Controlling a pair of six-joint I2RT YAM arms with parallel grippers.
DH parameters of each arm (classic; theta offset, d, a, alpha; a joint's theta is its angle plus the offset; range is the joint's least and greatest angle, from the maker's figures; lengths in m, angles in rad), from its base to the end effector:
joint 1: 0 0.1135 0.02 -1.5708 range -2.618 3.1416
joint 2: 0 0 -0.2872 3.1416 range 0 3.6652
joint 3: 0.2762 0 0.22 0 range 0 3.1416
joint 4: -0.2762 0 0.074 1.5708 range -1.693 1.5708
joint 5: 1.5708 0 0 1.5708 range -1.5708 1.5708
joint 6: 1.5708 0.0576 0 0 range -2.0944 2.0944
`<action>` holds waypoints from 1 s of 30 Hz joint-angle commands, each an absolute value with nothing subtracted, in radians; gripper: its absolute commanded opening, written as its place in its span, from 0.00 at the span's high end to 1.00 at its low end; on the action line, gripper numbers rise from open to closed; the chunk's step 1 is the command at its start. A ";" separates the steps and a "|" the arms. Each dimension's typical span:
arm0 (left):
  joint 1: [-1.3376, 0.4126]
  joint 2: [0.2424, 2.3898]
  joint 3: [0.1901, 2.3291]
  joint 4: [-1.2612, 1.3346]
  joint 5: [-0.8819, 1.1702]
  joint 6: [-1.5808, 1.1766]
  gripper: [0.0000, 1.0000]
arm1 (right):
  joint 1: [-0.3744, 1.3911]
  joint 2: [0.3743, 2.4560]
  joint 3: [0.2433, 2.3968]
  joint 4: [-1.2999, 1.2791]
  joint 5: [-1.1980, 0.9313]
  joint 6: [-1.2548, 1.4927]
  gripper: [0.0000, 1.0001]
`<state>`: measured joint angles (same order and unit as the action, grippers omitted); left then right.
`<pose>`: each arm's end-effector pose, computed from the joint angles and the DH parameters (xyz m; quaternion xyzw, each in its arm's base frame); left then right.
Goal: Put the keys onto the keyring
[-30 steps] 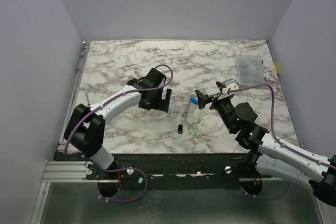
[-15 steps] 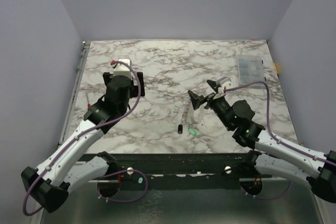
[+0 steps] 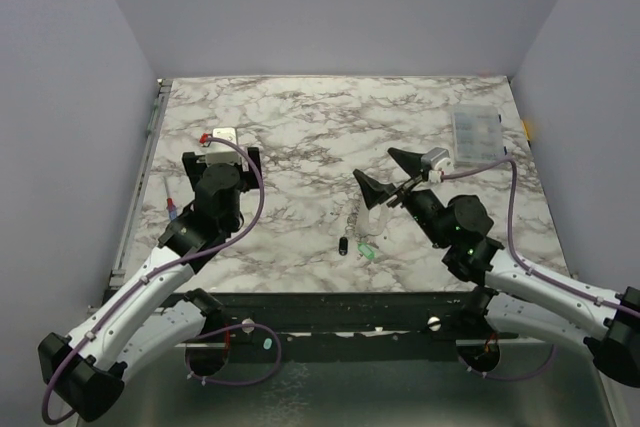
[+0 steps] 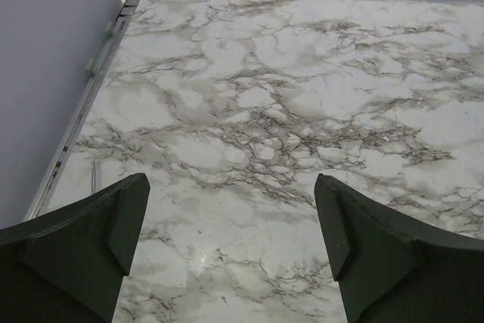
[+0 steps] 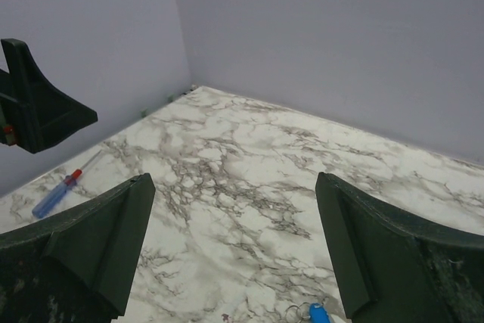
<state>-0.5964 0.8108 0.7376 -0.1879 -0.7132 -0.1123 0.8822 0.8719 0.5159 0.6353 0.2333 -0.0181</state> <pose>0.1463 -0.0537 0.3357 -0.0283 0.7725 0.0616 0.6313 0.1244 0.1302 0.3517 -0.1764 0.5786 0.2685 0.7497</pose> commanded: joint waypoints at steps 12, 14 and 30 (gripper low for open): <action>-0.592 0.768 0.729 -0.150 -0.717 -0.092 0.01 | 0.884 0.868 0.555 0.663 0.129 0.101 0.00; -0.592 0.764 0.728 -0.149 -0.716 -0.090 0.01 | 0.883 0.860 0.554 0.661 0.113 0.101 0.00; -0.592 0.742 0.722 -0.149 -0.718 -0.090 0.01 | 0.883 0.808 0.513 0.720 0.086 0.137 0.00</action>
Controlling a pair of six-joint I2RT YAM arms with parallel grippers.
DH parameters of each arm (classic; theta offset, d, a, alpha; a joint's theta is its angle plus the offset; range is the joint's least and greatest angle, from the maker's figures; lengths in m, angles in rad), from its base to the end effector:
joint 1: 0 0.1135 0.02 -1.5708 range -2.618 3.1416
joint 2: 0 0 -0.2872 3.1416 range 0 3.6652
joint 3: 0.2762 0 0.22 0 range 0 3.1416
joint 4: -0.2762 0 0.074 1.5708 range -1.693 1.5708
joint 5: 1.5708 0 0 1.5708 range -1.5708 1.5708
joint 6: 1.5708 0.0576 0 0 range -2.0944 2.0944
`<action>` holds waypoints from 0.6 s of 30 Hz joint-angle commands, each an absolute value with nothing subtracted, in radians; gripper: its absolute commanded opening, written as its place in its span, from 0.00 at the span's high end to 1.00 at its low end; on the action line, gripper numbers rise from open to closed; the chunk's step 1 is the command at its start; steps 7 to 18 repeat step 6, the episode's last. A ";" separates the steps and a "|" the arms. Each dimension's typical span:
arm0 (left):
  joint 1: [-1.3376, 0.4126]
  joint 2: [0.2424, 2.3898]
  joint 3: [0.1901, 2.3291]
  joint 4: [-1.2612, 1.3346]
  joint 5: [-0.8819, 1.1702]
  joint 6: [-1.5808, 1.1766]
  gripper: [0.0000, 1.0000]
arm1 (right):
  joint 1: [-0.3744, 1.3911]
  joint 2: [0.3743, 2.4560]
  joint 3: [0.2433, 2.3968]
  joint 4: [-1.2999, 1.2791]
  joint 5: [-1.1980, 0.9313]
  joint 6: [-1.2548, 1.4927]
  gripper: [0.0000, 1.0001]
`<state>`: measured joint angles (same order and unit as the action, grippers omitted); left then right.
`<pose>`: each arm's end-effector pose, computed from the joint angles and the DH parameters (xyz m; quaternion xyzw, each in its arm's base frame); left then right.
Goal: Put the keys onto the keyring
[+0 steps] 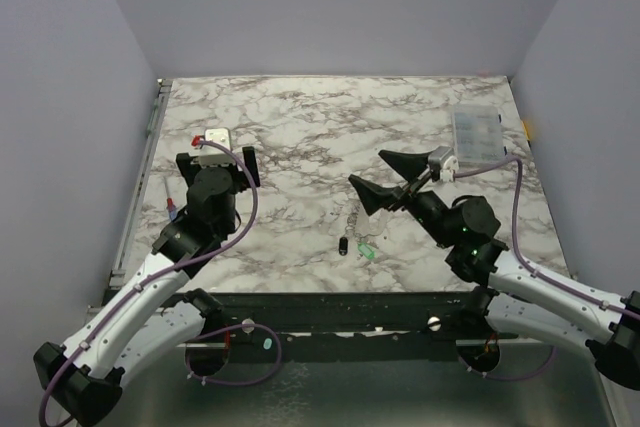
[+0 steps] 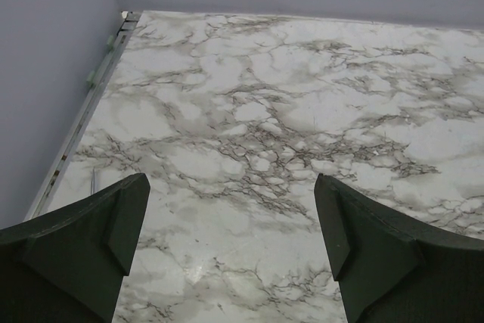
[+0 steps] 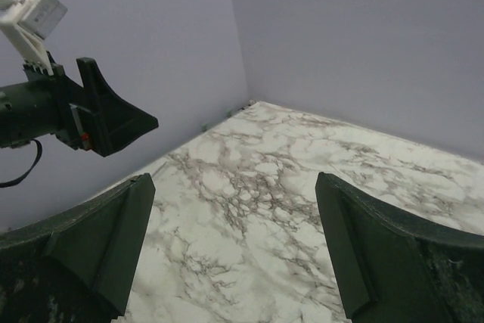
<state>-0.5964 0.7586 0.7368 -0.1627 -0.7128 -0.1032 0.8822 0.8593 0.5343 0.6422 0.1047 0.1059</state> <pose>0.1370 -0.0475 0.3449 -0.0402 0.7535 0.0469 0.6545 0.1171 0.1328 0.3612 -0.1825 0.5582 0.3565 0.7266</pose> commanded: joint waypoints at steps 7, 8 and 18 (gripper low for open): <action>-0.592 0.741 0.722 -0.150 -0.719 -0.090 0.01 | 0.884 0.806 0.505 0.741 0.076 0.111 0.00; -0.592 0.741 0.722 -0.150 -0.719 -0.090 0.01 | 0.884 0.806 0.505 0.741 0.076 0.111 0.00; -0.592 0.741 0.722 -0.150 -0.719 -0.090 0.01 | 0.884 0.806 0.505 0.741 0.076 0.111 0.00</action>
